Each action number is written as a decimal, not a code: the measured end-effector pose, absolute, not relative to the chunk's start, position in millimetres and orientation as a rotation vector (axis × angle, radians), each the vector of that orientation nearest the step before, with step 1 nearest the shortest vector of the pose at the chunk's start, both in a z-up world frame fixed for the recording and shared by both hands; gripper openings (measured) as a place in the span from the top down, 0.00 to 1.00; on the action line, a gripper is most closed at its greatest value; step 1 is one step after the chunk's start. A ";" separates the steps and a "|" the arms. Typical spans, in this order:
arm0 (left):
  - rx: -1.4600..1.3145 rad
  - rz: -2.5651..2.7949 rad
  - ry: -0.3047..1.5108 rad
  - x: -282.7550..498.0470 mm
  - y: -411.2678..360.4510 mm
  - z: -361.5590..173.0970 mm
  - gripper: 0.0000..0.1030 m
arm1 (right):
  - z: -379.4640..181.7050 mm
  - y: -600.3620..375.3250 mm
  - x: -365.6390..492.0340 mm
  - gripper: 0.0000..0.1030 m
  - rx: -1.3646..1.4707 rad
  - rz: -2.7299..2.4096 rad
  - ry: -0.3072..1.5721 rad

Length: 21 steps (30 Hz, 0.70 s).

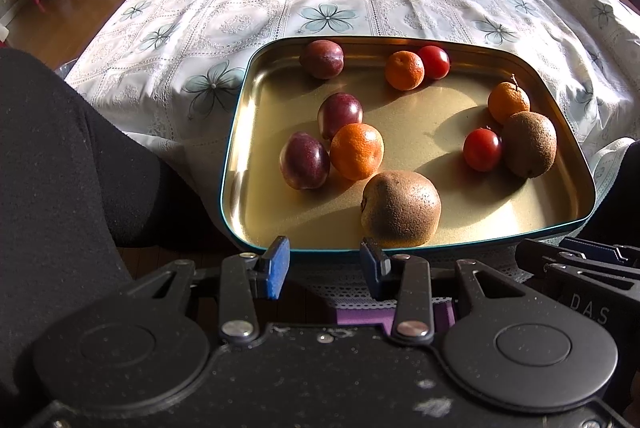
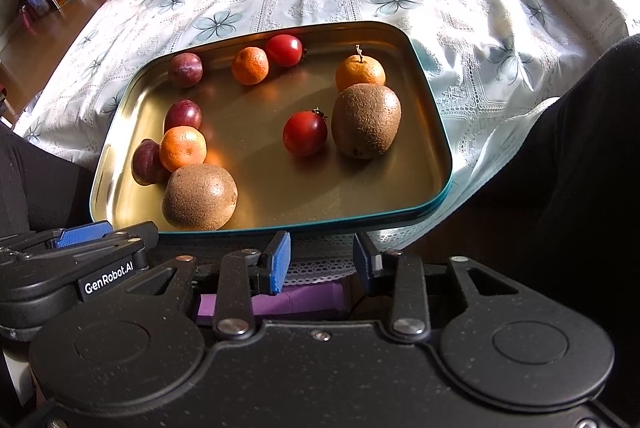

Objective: Organize fruits

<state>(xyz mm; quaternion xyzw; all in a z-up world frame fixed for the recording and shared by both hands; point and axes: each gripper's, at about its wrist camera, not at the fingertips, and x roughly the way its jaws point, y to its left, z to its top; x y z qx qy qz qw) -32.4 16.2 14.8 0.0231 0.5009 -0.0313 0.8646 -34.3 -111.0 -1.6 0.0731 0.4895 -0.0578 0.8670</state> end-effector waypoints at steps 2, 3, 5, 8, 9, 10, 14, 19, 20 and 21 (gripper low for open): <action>0.050 -0.066 1.049 -32.6 16.0 14.9 0.60 | -1.6 -111.1 -34.3 0.56 0.154 -0.121 1.025; 0.050 -0.066 1.049 -32.6 16.0 14.9 0.60 | -1.7 -111.3 -34.4 0.57 0.155 -0.121 1.025; 0.050 -0.066 1.049 -32.7 15.9 15.0 0.60 | -1.7 -111.2 -34.3 0.56 0.154 -0.121 1.025; 0.051 -0.066 1.049 -32.7 15.9 15.0 0.60 | -1.6 -111.3 -34.3 0.56 0.154 -0.120 1.024; 0.052 -0.066 1.049 -32.7 15.7 15.0 0.60 | -1.6 -111.3 -34.4 0.56 0.153 -0.120 1.024; 0.052 -0.065 1.048 -32.7 15.6 14.9 0.60 | -1.5 -111.2 -34.5 0.56 0.153 -0.120 1.023; 0.056 -0.066 1.047 -33.0 15.9 15.1 0.60 | -0.8 -110.4 -35.2 0.56 0.152 -0.115 1.018; 0.054 -0.066 1.048 -32.9 15.9 15.0 0.60 | -0.9 -110.1 -34.7 0.56 0.149 -0.113 1.022; 0.054 -0.066 1.048 -32.9 15.9 15.0 0.60 | -0.7 -110.3 -34.9 0.56 0.149 -0.113 1.020; 0.054 -0.066 1.048 -32.9 15.9 15.0 0.60 | -0.6 -110.1 -35.1 0.56 0.148 -0.113 1.019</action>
